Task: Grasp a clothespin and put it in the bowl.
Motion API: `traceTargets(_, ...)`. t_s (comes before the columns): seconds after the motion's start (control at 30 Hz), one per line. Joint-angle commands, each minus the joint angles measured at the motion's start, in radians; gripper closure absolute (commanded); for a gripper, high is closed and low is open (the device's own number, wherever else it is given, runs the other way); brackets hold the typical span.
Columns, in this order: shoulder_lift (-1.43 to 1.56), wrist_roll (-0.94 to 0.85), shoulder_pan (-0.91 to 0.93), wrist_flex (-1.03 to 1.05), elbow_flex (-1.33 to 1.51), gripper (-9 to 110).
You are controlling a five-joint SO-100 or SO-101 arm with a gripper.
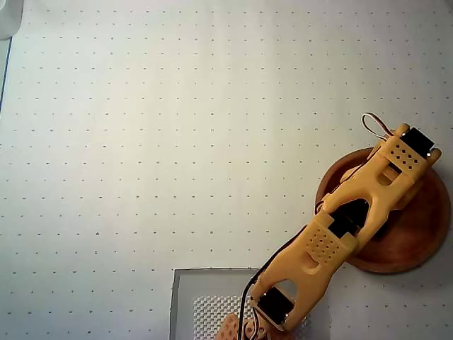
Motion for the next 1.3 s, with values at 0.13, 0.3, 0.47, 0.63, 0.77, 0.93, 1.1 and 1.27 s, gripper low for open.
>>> traceTargets(0.13, 0.179, -0.003, 0.003, 0.009, -0.048, 71)
traceTargets(0.3, 0.321, -0.005, -0.003, 0.011, -0.041, 71)
traceTargets(0.47, 0.433, -0.009, -0.021, 0.011, -0.041, 72)
traceTargets(0.63, 0.509, 0.000, -0.077, 0.011, -0.041, 80)
traceTargets(0.77, 0.558, 0.008, -0.120, 0.012, -0.040, 92)
traceTargets(0.93, 0.572, 0.135, -0.196, 0.011, -0.043, 103)
traceTargets(1.1, 0.575, 0.290, -0.333, 0.011, -0.043, 105)
traceTargets(1.27, 0.577, 0.472, -0.486, 0.002, -0.043, 104)
